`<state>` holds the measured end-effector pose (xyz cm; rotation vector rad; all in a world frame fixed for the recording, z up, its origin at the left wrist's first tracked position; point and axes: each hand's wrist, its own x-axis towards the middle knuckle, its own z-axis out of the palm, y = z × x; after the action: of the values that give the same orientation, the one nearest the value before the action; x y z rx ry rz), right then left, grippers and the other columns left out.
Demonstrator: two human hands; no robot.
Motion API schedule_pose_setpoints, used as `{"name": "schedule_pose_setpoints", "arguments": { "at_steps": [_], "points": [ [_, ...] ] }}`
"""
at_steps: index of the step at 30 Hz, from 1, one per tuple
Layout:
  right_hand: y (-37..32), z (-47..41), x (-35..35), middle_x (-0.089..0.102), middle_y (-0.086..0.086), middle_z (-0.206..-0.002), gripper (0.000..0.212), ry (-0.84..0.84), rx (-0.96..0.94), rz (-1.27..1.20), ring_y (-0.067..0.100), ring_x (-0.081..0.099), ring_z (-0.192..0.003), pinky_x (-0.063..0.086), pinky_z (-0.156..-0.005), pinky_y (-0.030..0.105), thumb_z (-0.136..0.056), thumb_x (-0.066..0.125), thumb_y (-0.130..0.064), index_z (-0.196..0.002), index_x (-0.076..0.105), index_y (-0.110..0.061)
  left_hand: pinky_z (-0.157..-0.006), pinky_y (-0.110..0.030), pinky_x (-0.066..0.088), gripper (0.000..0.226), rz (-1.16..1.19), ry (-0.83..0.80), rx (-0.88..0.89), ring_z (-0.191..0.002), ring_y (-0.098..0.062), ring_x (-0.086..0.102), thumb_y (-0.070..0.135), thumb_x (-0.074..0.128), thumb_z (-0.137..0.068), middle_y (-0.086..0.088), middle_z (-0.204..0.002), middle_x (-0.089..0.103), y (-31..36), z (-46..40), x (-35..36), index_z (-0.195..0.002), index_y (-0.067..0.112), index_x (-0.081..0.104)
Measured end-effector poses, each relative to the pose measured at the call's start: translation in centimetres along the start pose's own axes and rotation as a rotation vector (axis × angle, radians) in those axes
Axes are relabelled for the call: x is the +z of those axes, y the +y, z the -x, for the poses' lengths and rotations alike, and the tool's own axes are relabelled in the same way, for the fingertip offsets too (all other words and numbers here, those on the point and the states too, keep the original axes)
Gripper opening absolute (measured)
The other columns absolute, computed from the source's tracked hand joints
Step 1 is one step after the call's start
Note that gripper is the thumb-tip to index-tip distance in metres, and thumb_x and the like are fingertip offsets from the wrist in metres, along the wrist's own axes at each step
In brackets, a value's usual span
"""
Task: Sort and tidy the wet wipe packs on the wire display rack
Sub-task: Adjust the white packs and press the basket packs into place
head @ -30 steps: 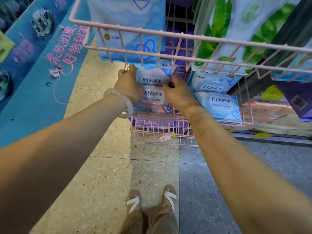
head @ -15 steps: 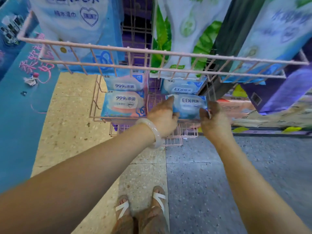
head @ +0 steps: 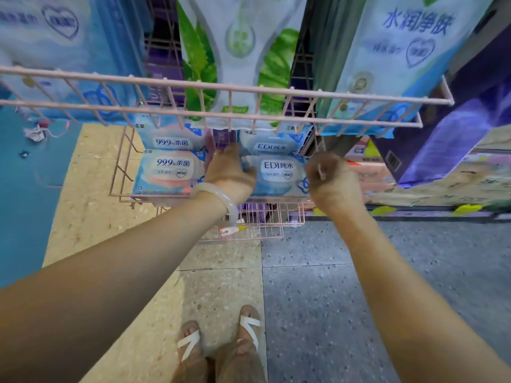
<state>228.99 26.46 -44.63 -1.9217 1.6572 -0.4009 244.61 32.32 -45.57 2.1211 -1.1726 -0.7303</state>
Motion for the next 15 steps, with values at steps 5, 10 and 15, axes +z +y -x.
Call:
{"name": "schedule_pose_setpoints", "arguments": {
  "at_steps": [5, 10, 15],
  "points": [
    [-1.2, -4.0, 0.4, 0.065, 0.021, -0.111, 0.027, -0.039, 0.017, -0.095, 0.03, 0.059, -0.099, 0.042, -0.08, 0.031, -0.087, 0.05, -0.012, -0.111, 0.058, -0.005, -0.074, -0.018, 0.038, 0.04, 0.218, -0.08, -0.164, -0.089, -0.022, 0.056, 0.022, 0.06, -0.081, -0.003, -0.096, 0.057, 1.1, -2.7, 0.3, -0.115, 0.007, 0.046],
    [-1.1, -4.6, 1.3, 0.064, 0.014, -0.118, 0.033, -0.108, 0.043, -0.317, 0.025, 0.057, -0.107, 0.043, -0.093, 0.03, -0.081, 0.058, -0.015, -0.114, 0.059, -0.011, -0.089, -0.038, 0.042, 0.042, 0.164, -0.036, -0.213, -0.114, -0.036, 0.053, 0.022, 0.051, -0.088, -0.022, -0.121, 0.057, 2.0, -3.5, 1.3, -0.122, -0.003, 0.05],
    [-0.3, -4.9, 0.9, 0.062, 0.02, -0.121, 0.035, -0.074, -0.043, -0.175, 0.034, 0.053, -0.117, 0.04, -0.099, 0.031, -0.085, 0.057, -0.02, -0.117, 0.057, -0.005, -0.09, -0.046, 0.037, 0.044, -0.061, 0.083, -0.14, -0.119, -0.043, 0.047, -0.003, 0.023, -0.094, -0.028, -0.134, 0.045, 2.7, -3.2, 1.2, -0.138, -0.004, 0.024]
  ]
}}
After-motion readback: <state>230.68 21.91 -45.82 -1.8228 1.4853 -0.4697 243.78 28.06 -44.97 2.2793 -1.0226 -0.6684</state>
